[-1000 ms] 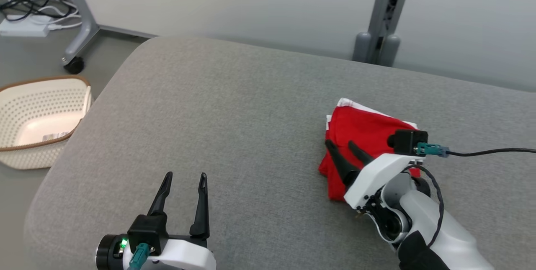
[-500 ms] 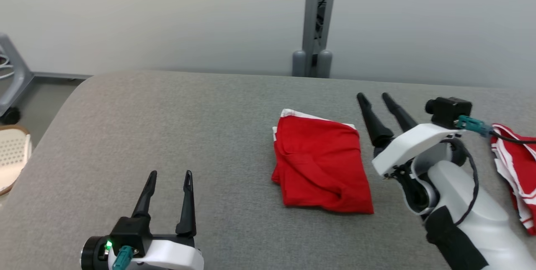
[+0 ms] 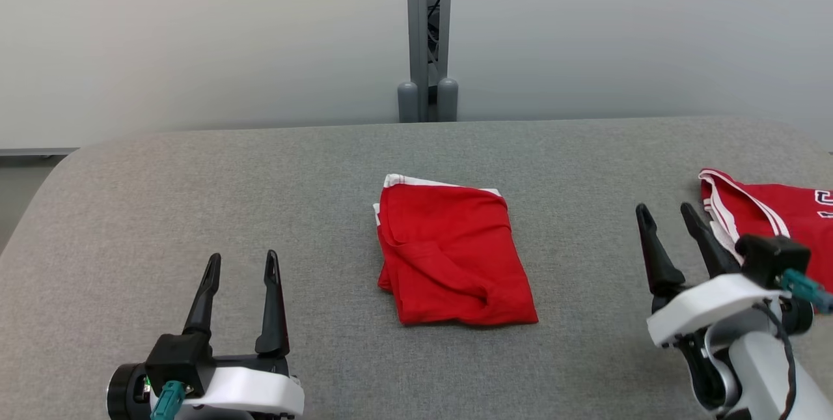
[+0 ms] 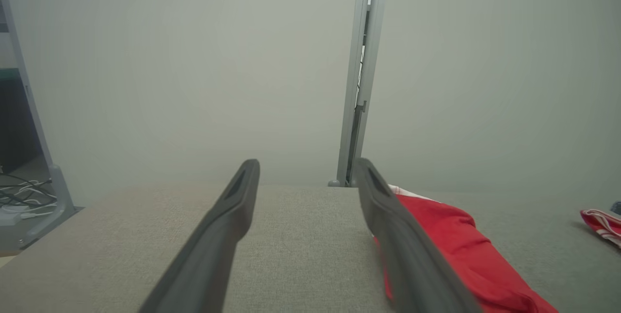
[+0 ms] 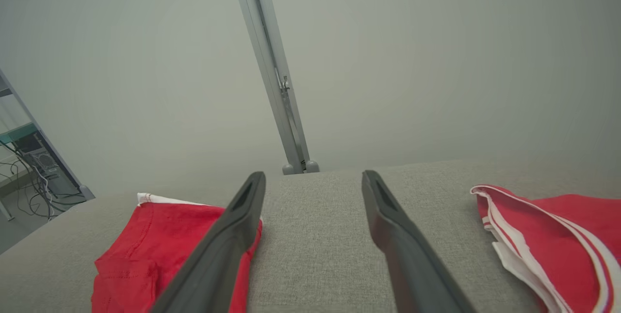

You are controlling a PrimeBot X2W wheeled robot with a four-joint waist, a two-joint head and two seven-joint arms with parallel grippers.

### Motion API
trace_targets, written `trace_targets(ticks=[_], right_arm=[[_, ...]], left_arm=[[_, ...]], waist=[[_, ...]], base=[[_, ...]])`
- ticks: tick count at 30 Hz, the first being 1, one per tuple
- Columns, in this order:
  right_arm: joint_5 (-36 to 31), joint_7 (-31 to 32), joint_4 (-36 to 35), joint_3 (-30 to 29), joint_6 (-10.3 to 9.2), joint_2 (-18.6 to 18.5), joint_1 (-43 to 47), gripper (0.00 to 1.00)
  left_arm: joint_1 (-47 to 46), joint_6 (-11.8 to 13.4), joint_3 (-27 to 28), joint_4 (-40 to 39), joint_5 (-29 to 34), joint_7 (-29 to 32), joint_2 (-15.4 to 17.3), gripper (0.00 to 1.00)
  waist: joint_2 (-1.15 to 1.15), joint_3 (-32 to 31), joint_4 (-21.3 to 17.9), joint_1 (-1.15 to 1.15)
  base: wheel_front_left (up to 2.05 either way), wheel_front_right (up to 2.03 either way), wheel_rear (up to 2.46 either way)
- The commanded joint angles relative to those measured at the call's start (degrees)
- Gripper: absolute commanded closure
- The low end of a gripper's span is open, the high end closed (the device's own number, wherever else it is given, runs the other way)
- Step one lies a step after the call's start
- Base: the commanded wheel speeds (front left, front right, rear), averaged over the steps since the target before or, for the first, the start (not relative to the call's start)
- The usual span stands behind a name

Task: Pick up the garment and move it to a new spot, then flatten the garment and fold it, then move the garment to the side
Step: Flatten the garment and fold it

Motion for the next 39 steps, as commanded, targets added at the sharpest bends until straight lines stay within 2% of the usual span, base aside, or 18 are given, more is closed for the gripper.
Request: trace_targets(ticks=[1,6,17,18,23,29,33,39], right_arm=[[-0.9,-0.4,-1.2,-1.0,0.04,0.4,1.3,0.0],[-5.8,-0.3,-5.2,-4.9,0.04,2.6,5.8,0.0],[-8.9,2.0,-8.7,-6.6,0.04,3.6,7.3,0.0],[-9.2,2.2,-8.9,-6.3,0.04,3.4,7.0,1.0],[-10.0,2.9,-9.3,-0.7,0.04,1.3,4.6,1.0],[-6.6,3.6,-6.6,10.9,0.03,-1.9,-0.2,1.0],[-3.3,2.9,-2.3,16.8,0.03,-4.2,-3.6,1.0],[1.1,1.6,5.9,21.4,0.02,-5.9,-7.6,1.0]], left_arm=[[0.7,0.3,0.2,-0.2,0.1,-0.2,0.2,0.0],[1.1,0.1,0.2,-0.1,0.3,-0.2,0.2,0.0],[0.6,-0.2,-1.0,0.3,0.0,-0.2,0.2,0.0],[0.3,-0.2,-1.2,0.4,0.0,-0.2,0.2,0.0],[-1.1,-0.4,-2.2,0.8,0.2,-0.2,0.2,0.0],[-3.2,-0.3,-3.8,1.4,0.3,-0.2,0.2,0.0],[-4.3,0.0,-5.0,1.6,-0.1,-0.2,0.2,0.0],[-4.8,0.5,-6.5,1.5,-0.7,-0.2,0.2,0.0]], waist=[[0.0,0.1,-0.3,0.0],[0.0,0.5,-0.5,0.0],[0.0,1.8,1.4,0.0],[0.0,2.1,1.7,0.0],[0.0,4.6,3.9,0.0],[0.0,7.6,7.8,0.0],[0.0,9.1,11.0,0.0],[0.0,10.9,15.4,0.0]], base=[[0.0,0.0,0.0],[0.0,0.0,0.0],[0.0,0.0,0.0],[0.0,0.0,0.0],[0.0,0.0,0.0],[0.0,0.0,0.0],[0.0,0.0,0.0],[0.0,0.0,0.0]])
